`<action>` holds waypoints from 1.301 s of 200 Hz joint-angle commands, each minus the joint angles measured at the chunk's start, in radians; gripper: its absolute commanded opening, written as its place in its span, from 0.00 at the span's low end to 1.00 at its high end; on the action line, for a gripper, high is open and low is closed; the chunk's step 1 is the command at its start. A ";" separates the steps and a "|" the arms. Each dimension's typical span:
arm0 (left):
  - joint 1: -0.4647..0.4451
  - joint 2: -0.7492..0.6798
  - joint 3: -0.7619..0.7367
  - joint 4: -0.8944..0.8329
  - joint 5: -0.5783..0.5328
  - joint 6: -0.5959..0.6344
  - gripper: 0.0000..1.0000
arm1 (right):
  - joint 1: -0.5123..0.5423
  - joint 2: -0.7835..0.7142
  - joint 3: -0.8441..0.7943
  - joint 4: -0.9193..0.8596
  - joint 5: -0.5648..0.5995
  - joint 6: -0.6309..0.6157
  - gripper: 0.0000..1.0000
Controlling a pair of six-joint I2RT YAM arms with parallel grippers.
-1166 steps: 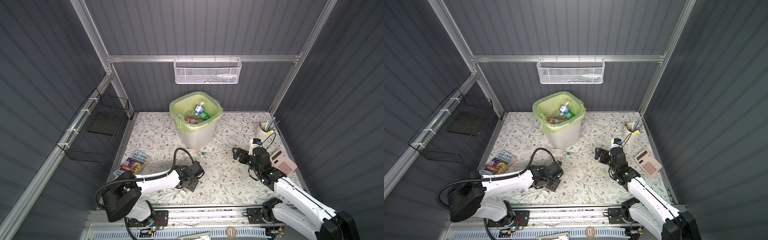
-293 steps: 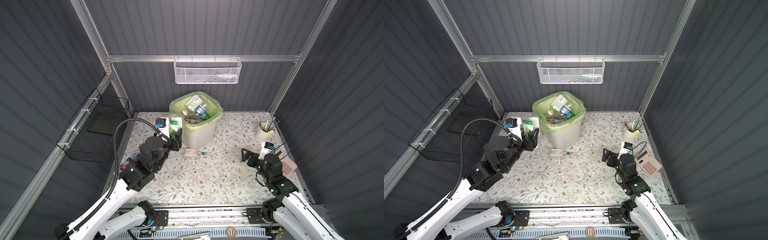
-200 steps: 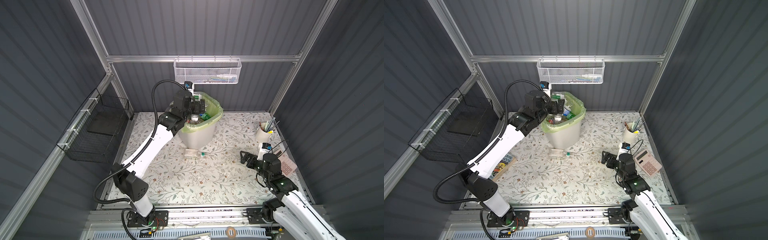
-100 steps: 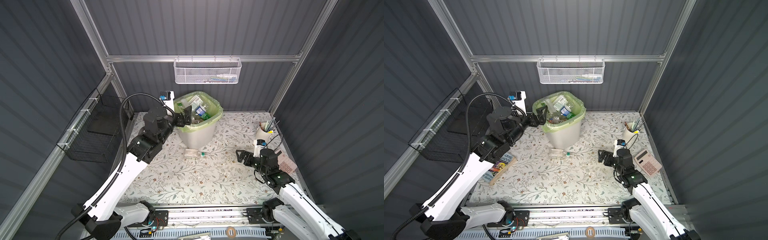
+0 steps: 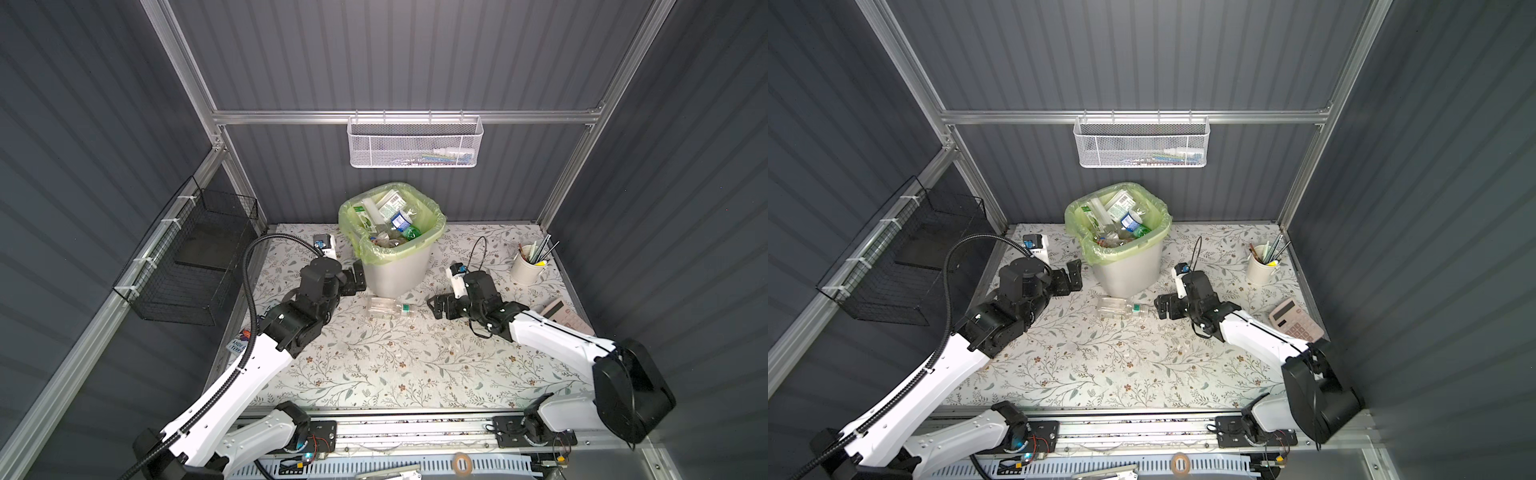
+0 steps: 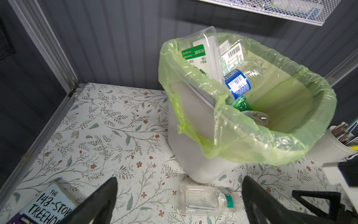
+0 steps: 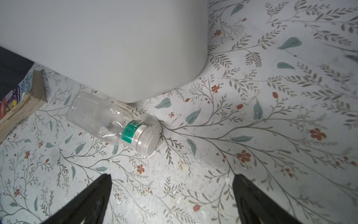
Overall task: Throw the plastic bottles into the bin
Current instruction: 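Withdraw the left gripper while the right gripper reaches to the green-cap clear bottle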
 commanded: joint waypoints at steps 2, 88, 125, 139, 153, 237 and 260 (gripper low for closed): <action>0.017 -0.027 -0.051 -0.070 -0.061 -0.066 1.00 | 0.023 0.070 0.069 0.008 -0.044 -0.065 0.99; 0.125 -0.052 -0.269 -0.101 0.063 -0.182 1.00 | 0.104 0.282 0.202 0.009 -0.139 -0.118 0.97; 0.131 -0.046 -0.296 -0.096 0.092 -0.195 1.00 | 0.125 0.310 0.218 -0.011 -0.208 -0.129 0.93; 0.132 -0.048 -0.293 -0.100 0.089 -0.193 1.00 | 0.135 0.311 0.217 -0.022 -0.249 -0.119 0.91; 0.132 -0.052 -0.291 -0.102 0.083 -0.187 1.00 | 0.140 0.307 0.204 -0.021 -0.283 -0.100 0.90; 0.133 -0.051 -0.297 -0.105 0.087 -0.185 1.00 | 0.198 0.261 0.141 -0.024 -0.143 -0.051 0.95; 0.133 -0.052 -0.304 -0.095 0.092 -0.176 1.00 | 0.198 0.223 0.118 0.012 -0.015 -0.063 0.99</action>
